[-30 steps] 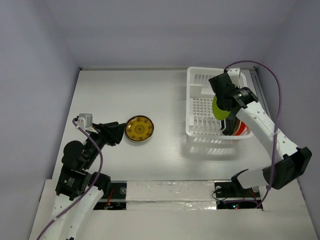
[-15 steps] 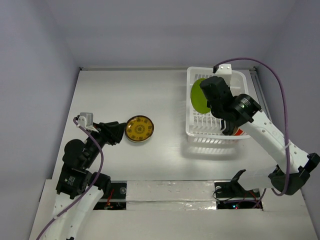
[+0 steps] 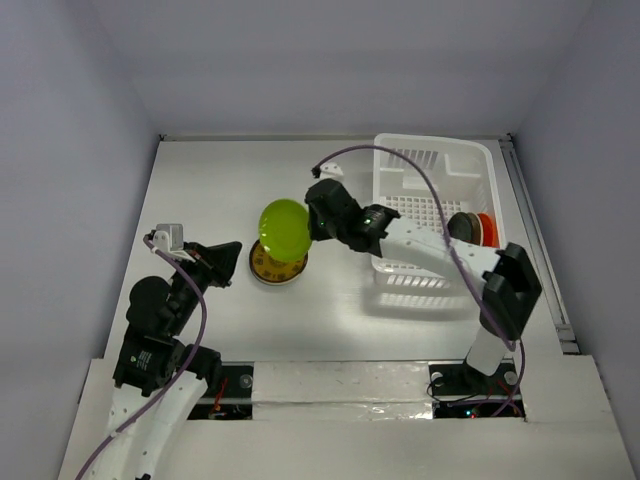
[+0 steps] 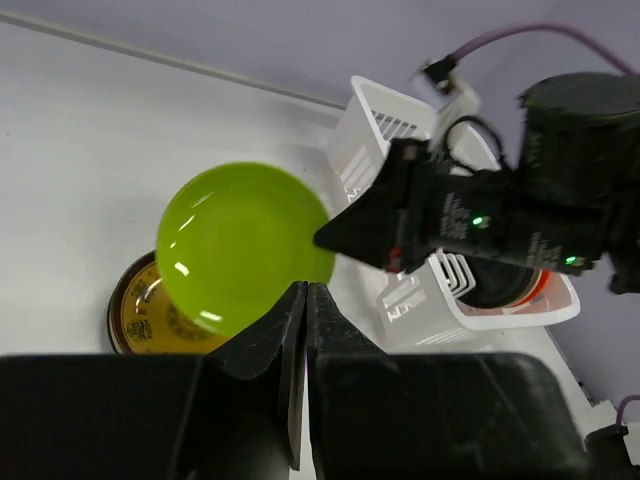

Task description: Unload the plates from the dish rack

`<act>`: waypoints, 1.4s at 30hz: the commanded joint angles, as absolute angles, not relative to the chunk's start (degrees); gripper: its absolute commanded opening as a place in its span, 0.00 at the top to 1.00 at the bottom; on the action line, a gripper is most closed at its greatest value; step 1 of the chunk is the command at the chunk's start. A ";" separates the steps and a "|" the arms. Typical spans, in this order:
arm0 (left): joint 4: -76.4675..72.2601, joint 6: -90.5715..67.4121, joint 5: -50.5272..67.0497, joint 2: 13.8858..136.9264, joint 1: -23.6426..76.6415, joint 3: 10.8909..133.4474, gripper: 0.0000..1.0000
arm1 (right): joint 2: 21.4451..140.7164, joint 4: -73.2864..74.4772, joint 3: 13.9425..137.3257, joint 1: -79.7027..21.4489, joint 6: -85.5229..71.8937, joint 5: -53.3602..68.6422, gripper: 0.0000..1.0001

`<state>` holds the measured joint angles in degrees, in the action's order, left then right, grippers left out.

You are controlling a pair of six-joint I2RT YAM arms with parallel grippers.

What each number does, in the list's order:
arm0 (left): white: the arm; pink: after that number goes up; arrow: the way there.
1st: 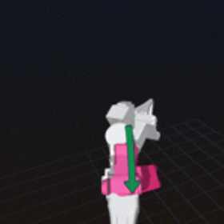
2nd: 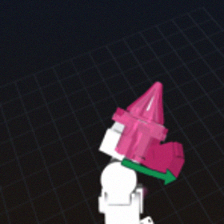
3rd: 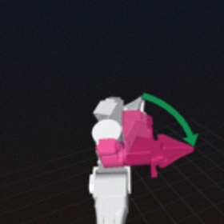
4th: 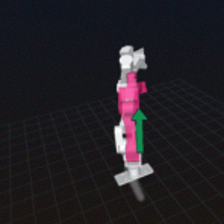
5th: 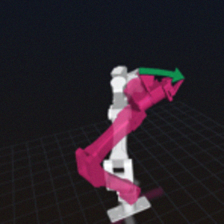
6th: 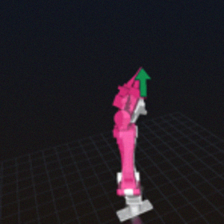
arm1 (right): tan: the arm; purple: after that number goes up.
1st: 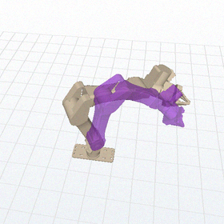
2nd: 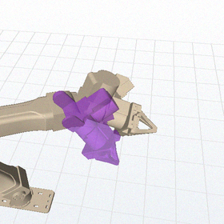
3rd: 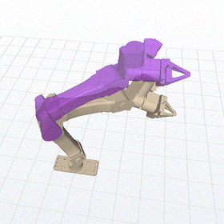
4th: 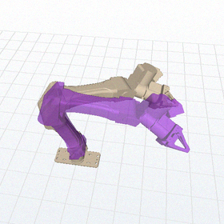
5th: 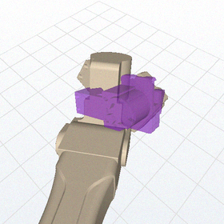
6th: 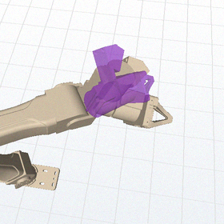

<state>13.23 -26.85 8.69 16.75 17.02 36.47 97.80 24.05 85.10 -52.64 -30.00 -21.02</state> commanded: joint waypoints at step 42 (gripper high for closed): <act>10.55 -26.81 10.37 16.35 16.61 37.71 0.63 | 81.32 28.98 70.94 -48.36 -41.04 -40.57 1.00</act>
<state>13.52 -27.14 8.86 17.08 16.86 36.47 87.70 19.81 72.82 -52.12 -40.84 -27.16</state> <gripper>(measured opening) 0.368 0.033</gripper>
